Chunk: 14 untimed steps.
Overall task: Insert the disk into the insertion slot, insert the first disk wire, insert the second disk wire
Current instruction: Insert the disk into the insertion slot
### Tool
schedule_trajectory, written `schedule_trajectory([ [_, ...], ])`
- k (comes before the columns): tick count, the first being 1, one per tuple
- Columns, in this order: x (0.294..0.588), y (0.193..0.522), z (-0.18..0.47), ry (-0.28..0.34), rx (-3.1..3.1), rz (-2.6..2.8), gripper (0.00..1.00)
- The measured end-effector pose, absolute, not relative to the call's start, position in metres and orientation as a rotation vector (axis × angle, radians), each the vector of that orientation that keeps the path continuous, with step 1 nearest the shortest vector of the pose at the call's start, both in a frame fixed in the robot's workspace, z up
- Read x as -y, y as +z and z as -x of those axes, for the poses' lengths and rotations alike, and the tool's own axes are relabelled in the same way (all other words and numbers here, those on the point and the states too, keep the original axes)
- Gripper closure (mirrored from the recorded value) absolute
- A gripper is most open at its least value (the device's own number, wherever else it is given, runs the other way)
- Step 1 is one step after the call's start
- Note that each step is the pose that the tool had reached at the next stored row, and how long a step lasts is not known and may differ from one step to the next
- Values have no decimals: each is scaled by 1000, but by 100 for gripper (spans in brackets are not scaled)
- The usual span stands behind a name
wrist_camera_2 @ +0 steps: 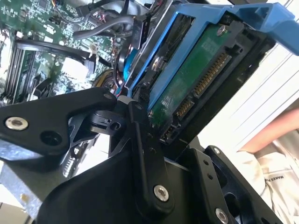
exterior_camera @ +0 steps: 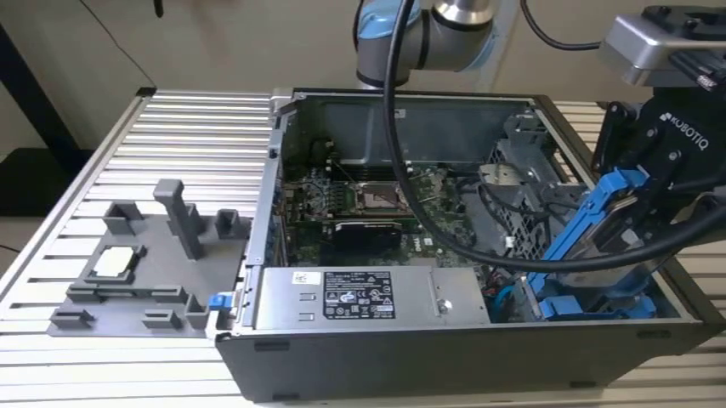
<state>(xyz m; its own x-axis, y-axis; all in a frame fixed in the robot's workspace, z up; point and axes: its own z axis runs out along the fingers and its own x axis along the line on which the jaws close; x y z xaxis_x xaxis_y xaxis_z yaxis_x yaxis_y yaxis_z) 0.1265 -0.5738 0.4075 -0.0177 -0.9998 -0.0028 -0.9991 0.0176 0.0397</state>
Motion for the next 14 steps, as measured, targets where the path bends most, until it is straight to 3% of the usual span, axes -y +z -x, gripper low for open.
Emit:
schedule_trajectory([
  [14, 574, 383, -127, -47, 2222, -2184, 67],
])
